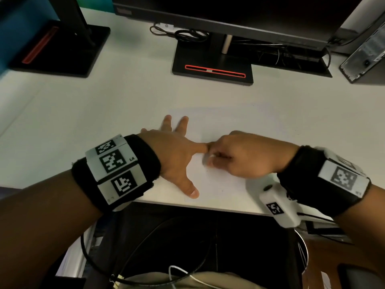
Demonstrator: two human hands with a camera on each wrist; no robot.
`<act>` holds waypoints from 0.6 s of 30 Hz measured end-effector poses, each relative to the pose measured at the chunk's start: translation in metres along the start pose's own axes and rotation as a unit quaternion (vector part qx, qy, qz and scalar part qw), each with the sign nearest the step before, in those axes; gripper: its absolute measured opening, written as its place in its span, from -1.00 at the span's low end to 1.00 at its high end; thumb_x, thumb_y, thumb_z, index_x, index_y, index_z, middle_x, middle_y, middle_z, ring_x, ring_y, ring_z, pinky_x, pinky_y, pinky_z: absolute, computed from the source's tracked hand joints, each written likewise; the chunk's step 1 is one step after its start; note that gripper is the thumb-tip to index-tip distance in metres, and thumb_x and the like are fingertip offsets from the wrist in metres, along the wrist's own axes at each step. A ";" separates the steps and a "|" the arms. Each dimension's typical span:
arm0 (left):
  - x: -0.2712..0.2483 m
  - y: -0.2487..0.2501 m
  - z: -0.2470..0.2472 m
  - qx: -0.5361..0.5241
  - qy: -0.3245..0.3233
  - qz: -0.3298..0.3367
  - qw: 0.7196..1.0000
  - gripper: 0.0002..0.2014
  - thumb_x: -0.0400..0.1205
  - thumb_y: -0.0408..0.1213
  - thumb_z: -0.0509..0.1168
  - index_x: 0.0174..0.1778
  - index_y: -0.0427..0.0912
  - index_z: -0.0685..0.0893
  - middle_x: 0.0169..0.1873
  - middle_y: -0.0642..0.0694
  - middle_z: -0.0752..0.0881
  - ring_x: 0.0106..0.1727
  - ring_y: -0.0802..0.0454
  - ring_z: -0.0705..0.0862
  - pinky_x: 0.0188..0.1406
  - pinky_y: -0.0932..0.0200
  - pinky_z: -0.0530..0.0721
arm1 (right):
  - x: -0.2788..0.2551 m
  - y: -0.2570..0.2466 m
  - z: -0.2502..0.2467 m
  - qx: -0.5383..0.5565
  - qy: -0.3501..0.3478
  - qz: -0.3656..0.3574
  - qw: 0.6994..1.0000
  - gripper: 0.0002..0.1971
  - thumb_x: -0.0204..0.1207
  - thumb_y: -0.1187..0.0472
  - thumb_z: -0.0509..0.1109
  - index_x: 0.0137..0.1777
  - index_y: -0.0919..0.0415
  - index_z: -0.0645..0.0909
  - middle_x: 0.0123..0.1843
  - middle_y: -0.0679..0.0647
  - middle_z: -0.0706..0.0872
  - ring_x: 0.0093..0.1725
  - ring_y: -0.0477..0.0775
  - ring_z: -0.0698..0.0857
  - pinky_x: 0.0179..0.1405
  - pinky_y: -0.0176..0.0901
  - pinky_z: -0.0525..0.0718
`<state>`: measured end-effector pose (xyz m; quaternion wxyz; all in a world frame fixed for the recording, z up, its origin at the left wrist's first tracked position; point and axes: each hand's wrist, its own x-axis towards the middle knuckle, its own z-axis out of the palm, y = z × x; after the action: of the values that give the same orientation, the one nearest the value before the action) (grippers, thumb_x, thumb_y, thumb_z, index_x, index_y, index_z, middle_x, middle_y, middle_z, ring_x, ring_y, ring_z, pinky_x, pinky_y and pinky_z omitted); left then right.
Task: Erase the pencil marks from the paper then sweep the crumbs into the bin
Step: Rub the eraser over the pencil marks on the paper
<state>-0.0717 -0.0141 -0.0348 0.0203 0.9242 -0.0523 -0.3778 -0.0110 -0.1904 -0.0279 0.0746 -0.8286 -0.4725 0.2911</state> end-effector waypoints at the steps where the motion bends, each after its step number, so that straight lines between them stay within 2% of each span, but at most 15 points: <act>1: 0.000 -0.001 0.000 0.000 0.000 -0.001 1.000 0.17 0.22 0.54 0.45 0.52 0.68 -0.29 0.65 -0.14 -0.54 0.65 -0.41 -0.49 0.52 -0.67 0.08 | 0.003 0.002 0.000 -0.002 0.015 0.009 1.000 -0.68 0.78 0.05 0.20 -0.04 0.16 0.72 -0.33 -0.06 0.70 -0.37 -0.17 0.60 -0.27 -0.32 0.44; 3: -0.001 -0.001 0.001 0.005 0.004 -0.003 1.000 0.20 0.22 0.54 0.45 0.48 0.67 -0.38 0.66 -0.12 -0.54 0.66 -0.39 -0.48 0.53 -0.65 0.09 | 0.004 -0.005 0.008 -0.001 0.038 -0.012 0.999 -0.66 0.78 0.10 0.19 -0.06 0.27 0.71 -0.40 0.03 0.65 -0.39 -0.14 0.58 -0.32 -0.40 0.43; 5: -0.001 -0.002 0.002 0.013 0.012 -0.004 1.000 0.28 0.20 0.55 0.46 0.43 0.63 -0.53 0.66 -0.10 -0.54 0.67 -0.38 -0.45 0.53 -0.65 0.09 | 0.000 -0.015 0.016 0.011 0.018 -0.040 0.999 -0.67 0.77 0.16 0.22 -0.17 0.30 0.66 -0.48 -0.04 0.54 -0.39 -0.21 0.56 -0.31 -0.46 0.44; 7: -0.002 -0.003 0.003 0.024 0.020 -0.008 0.999 0.36 0.19 0.56 0.45 0.47 0.53 -0.61 0.67 -0.09 -0.53 0.68 -0.37 -0.44 0.57 -0.61 0.00 | 0.001 -0.009 0.011 0.009 0.007 -0.024 1.000 -0.62 0.77 0.11 0.24 -0.29 0.25 0.55 -0.50 -0.03 0.49 -0.43 -0.17 0.53 -0.37 -0.38 0.42; 9: -0.001 -0.003 0.004 0.028 0.026 -0.007 0.999 0.40 0.17 0.59 0.43 0.51 0.44 -0.62 0.67 -0.08 -0.53 0.68 -0.37 -0.44 0.60 -0.56 -0.09 | 0.005 0.001 0.004 -0.001 0.031 0.004 1.000 -0.59 0.77 0.07 0.23 -0.30 0.25 0.53 -0.46 0.00 0.52 -0.44 -0.10 0.50 -0.37 -0.32 0.36; 11: -0.001 -0.004 0.004 0.025 0.028 -0.008 0.999 0.42 0.16 0.60 0.43 0.53 0.39 -0.62 0.67 -0.08 -0.54 0.68 -0.37 -0.45 0.61 -0.54 -0.10 | 0.006 -0.003 0.007 -0.007 0.040 -0.006 0.999 -0.61 0.76 0.10 0.22 -0.29 0.27 0.54 -0.47 0.02 0.52 -0.46 -0.10 0.49 -0.37 -0.29 0.34; 13: 0.000 -0.004 0.005 0.027 0.028 -0.006 0.999 0.43 0.15 0.60 0.42 0.54 0.36 -0.62 0.67 -0.08 -0.53 0.68 -0.38 -0.44 0.61 -0.54 -0.07 | 0.004 -0.013 0.015 -0.002 0.012 -0.032 0.999 -0.61 0.76 0.11 0.24 -0.32 0.24 0.52 -0.53 -0.01 0.48 -0.45 -0.13 0.51 -0.37 -0.33 0.41; 15: 0.000 -0.004 0.005 0.028 0.029 -0.005 0.999 0.44 0.16 0.60 0.42 0.55 0.35 -0.61 0.67 -0.09 -0.53 0.68 -0.38 -0.45 0.61 -0.54 -0.07 | 0.003 -0.012 0.013 0.005 -0.008 -0.025 1.000 -0.59 0.77 0.07 0.24 -0.35 0.16 0.49 -0.53 -0.02 0.48 -0.44 -0.17 0.53 -0.37 -0.33 0.41; 18: 0.000 -0.005 0.005 0.020 0.025 -0.006 0.999 0.45 0.16 0.59 0.43 0.56 0.33 -0.62 0.66 -0.07 -0.55 0.67 -0.37 -0.46 0.62 -0.53 -0.09 | 0.008 -0.003 0.004 0.005 0.026 -0.001 1.000 -0.61 0.77 0.08 0.22 -0.28 0.23 0.56 -0.45 0.03 0.56 -0.43 -0.11 0.53 -0.33 -0.29 0.37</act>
<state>-0.0750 -0.0095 -0.0386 0.0011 0.9340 -0.0535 -0.3532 -0.0122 -0.1828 -0.0333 0.0917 -0.8347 -0.4700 0.2718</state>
